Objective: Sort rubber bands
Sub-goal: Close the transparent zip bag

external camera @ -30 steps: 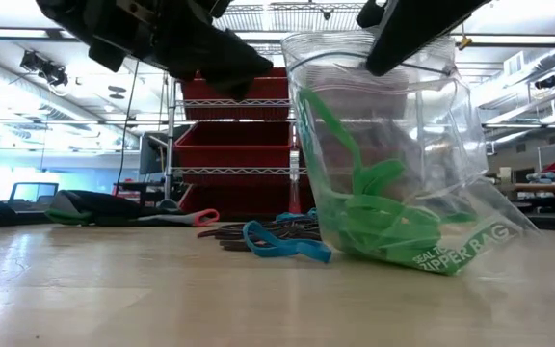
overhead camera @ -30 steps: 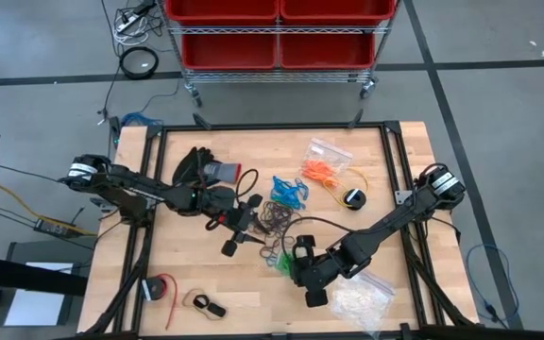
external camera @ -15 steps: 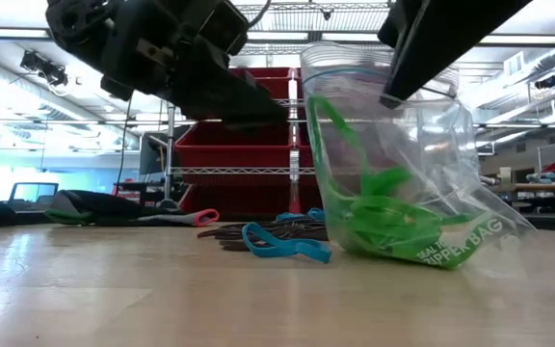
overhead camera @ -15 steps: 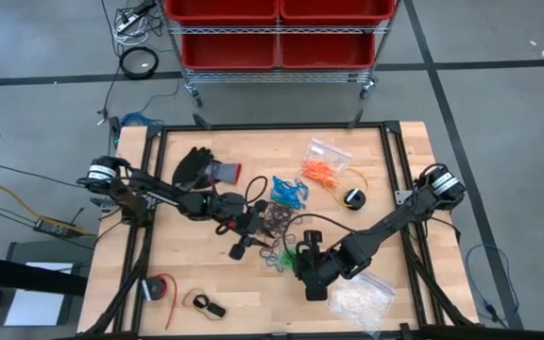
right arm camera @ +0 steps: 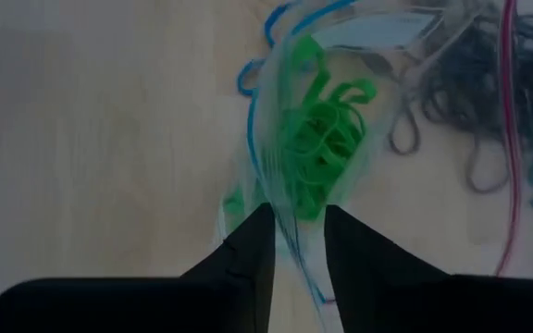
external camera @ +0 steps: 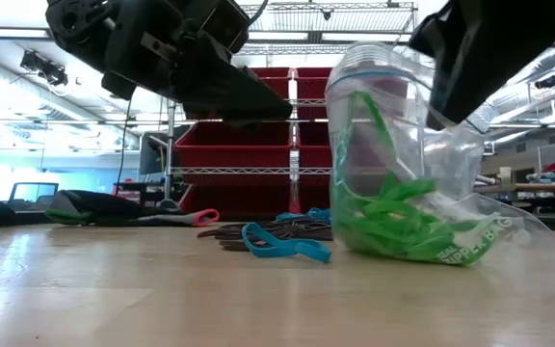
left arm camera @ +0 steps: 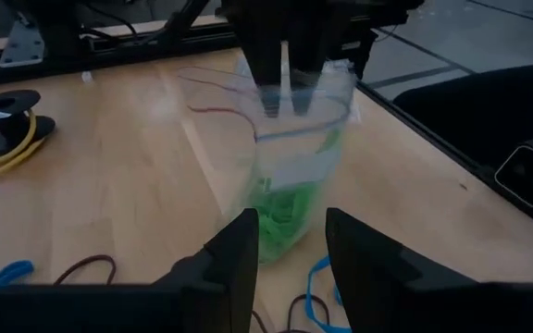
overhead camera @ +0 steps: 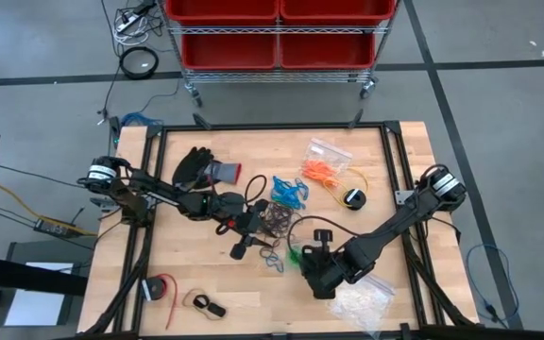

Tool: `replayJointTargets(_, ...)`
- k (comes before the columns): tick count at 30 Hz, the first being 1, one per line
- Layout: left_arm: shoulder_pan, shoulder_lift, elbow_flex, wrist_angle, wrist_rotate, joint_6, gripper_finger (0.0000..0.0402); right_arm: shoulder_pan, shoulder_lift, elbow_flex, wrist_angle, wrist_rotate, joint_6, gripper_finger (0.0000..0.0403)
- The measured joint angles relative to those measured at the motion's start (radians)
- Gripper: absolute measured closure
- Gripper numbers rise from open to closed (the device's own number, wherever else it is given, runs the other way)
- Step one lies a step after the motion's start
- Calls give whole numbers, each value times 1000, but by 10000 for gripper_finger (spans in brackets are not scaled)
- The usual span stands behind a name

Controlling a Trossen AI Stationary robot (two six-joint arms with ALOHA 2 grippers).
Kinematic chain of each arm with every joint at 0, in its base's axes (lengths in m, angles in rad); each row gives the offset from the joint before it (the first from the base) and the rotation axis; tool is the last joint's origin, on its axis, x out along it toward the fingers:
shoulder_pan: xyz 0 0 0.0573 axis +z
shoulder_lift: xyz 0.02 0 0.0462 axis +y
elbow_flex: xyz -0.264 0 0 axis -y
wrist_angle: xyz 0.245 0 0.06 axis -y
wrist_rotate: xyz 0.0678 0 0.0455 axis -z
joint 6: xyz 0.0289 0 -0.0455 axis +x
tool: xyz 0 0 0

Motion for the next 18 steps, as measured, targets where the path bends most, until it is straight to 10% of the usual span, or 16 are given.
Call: replayJointTargets(18, 58, 13, 9, 72, -50, -103, 266, 31, 0, 96, -224, 111, 36, 333)
